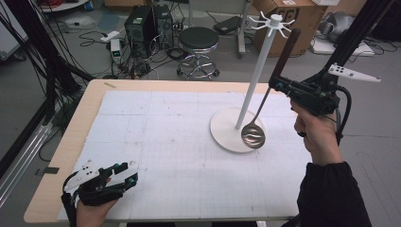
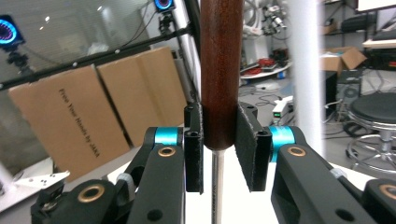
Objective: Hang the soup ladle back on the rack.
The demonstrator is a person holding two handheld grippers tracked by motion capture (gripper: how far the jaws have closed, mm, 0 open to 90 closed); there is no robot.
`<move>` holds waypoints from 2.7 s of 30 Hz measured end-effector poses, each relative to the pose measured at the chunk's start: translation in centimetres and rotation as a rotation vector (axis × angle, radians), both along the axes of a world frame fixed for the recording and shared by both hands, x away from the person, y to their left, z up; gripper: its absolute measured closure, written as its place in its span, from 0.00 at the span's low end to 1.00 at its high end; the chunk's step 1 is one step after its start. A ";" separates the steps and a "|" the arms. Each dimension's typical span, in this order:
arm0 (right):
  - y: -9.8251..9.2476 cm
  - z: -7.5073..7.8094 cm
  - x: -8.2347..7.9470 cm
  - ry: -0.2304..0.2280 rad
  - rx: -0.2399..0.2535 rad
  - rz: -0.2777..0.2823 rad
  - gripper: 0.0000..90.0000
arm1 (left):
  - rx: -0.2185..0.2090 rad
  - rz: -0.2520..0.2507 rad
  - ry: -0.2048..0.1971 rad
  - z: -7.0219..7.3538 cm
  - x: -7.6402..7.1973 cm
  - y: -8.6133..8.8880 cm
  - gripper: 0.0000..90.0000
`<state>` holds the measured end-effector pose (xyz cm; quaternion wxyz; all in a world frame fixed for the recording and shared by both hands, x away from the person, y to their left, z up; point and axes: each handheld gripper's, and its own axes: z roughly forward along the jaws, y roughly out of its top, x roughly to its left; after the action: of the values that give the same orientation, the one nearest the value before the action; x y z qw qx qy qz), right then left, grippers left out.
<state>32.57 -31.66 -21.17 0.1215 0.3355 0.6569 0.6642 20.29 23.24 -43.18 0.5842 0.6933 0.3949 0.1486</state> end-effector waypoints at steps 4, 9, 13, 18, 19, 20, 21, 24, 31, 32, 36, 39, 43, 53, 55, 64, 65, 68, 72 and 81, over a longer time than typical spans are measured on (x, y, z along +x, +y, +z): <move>-0.7 -0.2 0.4 0.002 0.007 -0.010 0.82 | 0.004 0.001 0.002 0.0 -0.1 -0.1 0.43; -0.7 -0.5 0.9 0.017 0.013 0.003 0.82 | 0.009 0.009 0.005 -0.1 -0.3 0.1 0.43; -0.6 -0.6 0.8 0.006 0.028 0.013 0.82 | 0.009 0.017 0.006 -0.1 -0.4 0.4 0.43; -0.6 -0.9 0.4 0.004 0.029 0.023 0.82 | 0.008 0.017 0.004 -0.1 -0.4 0.5 0.43; -0.6 -0.9 0.4 0.004 0.029 0.023 0.82 | 0.009 0.015 0.003 -0.1 -0.4 0.4 0.43; -0.4 -1.1 0.3 0.007 0.032 0.026 0.82 | 0.007 0.013 0.003 -0.1 -0.5 0.3 0.43; -0.4 -1.1 0.3 0.008 0.034 0.030 0.82 | 0.007 0.013 0.003 -0.1 -0.5 0.3 0.43; -0.1 -1.1 0.4 0.004 0.034 0.032 0.82 | 0.009 0.015 0.000 0.0 -0.4 0.4 0.43; 0.1 -0.9 0.7 0.010 0.038 0.034 0.82 | 0.009 0.012 0.003 -0.1 -0.4 0.3 0.43; 0.1 -0.9 0.8 0.013 0.038 0.033 0.82 | 0.008 0.013 0.003 -0.1 -0.4 0.3 0.43; 0.1 -0.9 1.2 0.017 0.043 0.035 0.82 | 0.006 0.017 0.002 0.0 -0.4 0.4 0.43; 0.4 -0.8 1.9 0.034 0.036 0.036 0.82 | 0.008 0.019 0.000 0.0 -0.4 0.5 0.43; 0.7 -0.9 2.7 0.046 0.026 0.036 0.82 | 0.005 0.020 -0.002 0.0 -0.5 0.6 0.43; 1.0 -1.4 3.2 0.027 0.037 0.047 0.81 | 0.002 0.021 -0.005 0.1 -0.6 0.7 0.43; 0.9 -1.6 3.2 0.023 0.041 0.045 0.80 | 0.003 0.020 -0.006 0.1 -0.6 0.7 0.43; 0.2 -2.0 3.0 0.031 0.043 0.020 0.75 | 0.002 0.021 -0.001 0.0 -0.6 0.5 0.43; 0.1 -2.0 3.0 0.031 0.052 0.017 0.66 | 0.004 0.020 -0.001 0.0 -0.6 0.5 0.43; 0.0 -2.0 2.9 0.039 0.064 0.009 0.62 | 0.007 0.018 -0.002 0.0 -0.5 0.5 0.43; -0.6 -2.4 2.1 0.047 0.066 0.010 0.59 | 0.009 0.014 0.000 0.0 -0.5 0.4 0.43; -0.9 -5.4 -1.1 0.099 0.024 0.048 0.49 | 0.013 -0.004 -0.007 0.1 -0.4 -0.2 0.43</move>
<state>31.50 -32.53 -26.56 0.0688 0.3537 0.6619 0.6573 19.92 23.07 -43.09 0.5815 0.6973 0.3903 0.1524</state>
